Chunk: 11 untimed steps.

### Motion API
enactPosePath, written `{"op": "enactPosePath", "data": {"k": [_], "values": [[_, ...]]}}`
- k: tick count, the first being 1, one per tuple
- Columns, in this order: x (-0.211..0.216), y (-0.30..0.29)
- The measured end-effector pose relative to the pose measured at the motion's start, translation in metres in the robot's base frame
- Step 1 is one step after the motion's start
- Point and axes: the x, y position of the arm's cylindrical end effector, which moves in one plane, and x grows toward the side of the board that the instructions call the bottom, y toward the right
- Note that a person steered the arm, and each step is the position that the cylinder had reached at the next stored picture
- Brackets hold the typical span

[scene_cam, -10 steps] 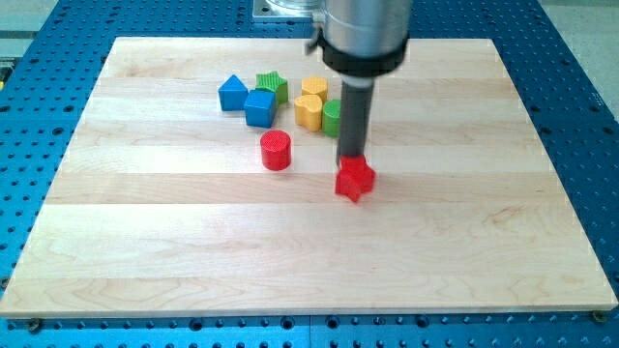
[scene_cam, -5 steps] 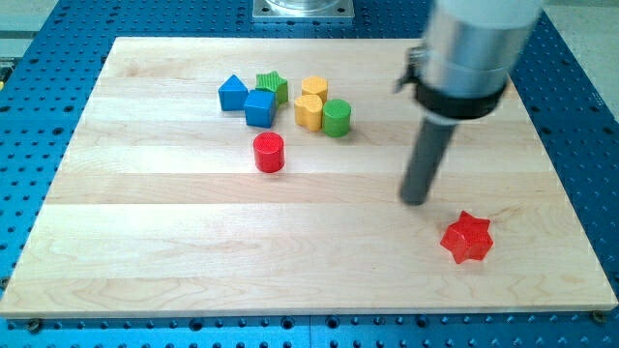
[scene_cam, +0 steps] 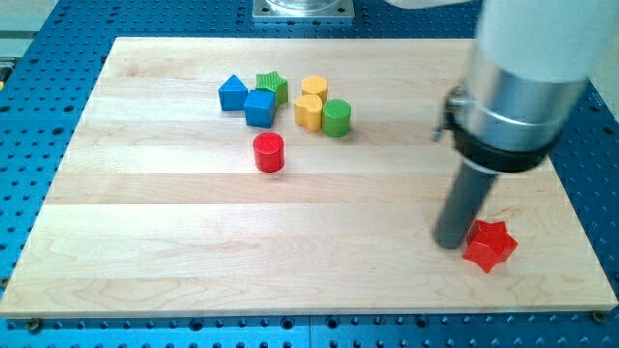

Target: Move the red and green stars towards the bottom right corner of the board

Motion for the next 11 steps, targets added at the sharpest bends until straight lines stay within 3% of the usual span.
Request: {"op": "enactPosePath", "data": {"k": [1,2,4,5,6,8,9,11], "values": [[-0.001,0.005],[-0.037,-0.069],[-0.081,-0.374],[-0.180,-0.381],[-0.251,-0.346],[-0.251,-0.209],[-0.217,-0.165],[-0.167,-0.131]]}}
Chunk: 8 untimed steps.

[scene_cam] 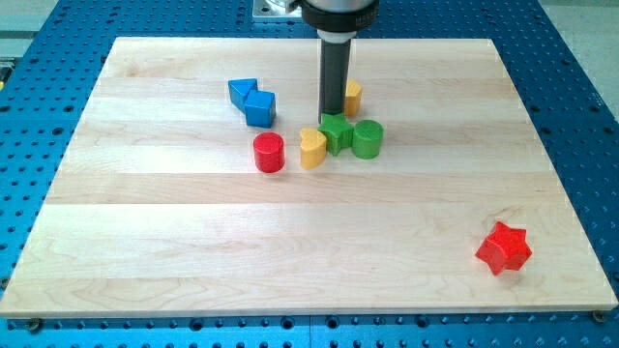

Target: Move the red and green stars towards the bottom right corner of the board

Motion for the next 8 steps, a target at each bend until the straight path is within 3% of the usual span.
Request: {"op": "enactPosePath", "data": {"k": [1,2,5,7,8], "values": [[-0.008,0.026],[-0.039,-0.024],[0.126,0.062],[0.056,0.046],[0.061,0.014]]}}
